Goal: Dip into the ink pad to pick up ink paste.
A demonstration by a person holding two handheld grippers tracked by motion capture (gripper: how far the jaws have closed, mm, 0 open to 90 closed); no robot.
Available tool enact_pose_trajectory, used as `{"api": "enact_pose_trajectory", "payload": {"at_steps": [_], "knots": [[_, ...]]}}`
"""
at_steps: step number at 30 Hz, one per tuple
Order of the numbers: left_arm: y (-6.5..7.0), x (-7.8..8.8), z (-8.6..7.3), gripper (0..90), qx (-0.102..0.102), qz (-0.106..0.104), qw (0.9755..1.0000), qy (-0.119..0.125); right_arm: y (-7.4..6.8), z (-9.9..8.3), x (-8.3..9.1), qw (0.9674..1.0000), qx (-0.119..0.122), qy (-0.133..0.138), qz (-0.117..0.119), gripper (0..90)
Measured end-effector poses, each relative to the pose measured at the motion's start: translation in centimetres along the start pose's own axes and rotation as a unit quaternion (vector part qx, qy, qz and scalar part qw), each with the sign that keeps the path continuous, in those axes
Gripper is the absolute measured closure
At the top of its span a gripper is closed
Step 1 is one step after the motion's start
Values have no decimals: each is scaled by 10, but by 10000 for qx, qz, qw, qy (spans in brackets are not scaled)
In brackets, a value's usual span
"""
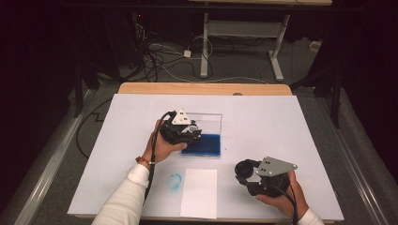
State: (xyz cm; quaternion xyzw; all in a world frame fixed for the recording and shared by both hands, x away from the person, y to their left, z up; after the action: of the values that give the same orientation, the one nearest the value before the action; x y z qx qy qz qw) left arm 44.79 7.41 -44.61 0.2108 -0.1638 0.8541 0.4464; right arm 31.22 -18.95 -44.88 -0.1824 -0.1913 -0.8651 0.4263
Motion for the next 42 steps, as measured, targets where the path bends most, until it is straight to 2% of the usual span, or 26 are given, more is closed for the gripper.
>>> {"api": "enact_pose_trajectory", "payload": {"at_steps": [1, 3, 4, 9, 13, 17, 22, 25, 30, 42], "knots": [[-1, -2, -2, 545, 20, 22, 10000, -18, 0, 0, 0, 10000, 4, -5, -2, 386], [0, -5, -6, 545, 121, -91, 9999, -2, -1, 0, 0, 10000, 4, -9, 4, 386], [0, -6, -8, 545, 89, -37, 9999, -48, -1, 0, 0, 10000, 17, -10, 6, 386], [1, -10, -15, 544, 100, -44, 9999, -109, -1, -1, 0, 10000, 31, -31, 6, 386], [2, -12, -18, 544, 175, -74, 9998, -49, -2, -1, -1, 10000, 31, -40, 11, 386], [0, -11, -20, 544, 253, -121, 9996, -26, -2, -1, -1, 10000, 41, -46, 14, 386], [0, -10, -21, 543, 458, -237, 9987, 16, -2, 0, -1, 10000, 47, -43, 3, 386], [0, -8, -22, 543, 464, -247, 9986, 19, -2, -1, -1, 10000, 34, -47, 1, 386], [1, -7, -23, 543, 643, -360, 9972, 124, -2, -1, -2, 10000, 48, -64, 7, 386], [2, -4, -24, 543, 725, -451, 9963, 94, -2, -2, -3, 9999, 42, -104, 24, 386]]}}
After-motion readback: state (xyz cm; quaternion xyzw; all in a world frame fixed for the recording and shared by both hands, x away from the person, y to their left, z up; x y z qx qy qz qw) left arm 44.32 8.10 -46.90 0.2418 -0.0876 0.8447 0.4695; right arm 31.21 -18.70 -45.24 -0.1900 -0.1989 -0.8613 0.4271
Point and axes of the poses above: each handheld gripper's, and its own axes: x roughly backward along the jaws, z roughly out of its top, y roughly to its right, the point moved 4 cm from there along -x, roughly forward along the jaws, and after that the axes turned 8 degrees about y, right-handed, at the moved point
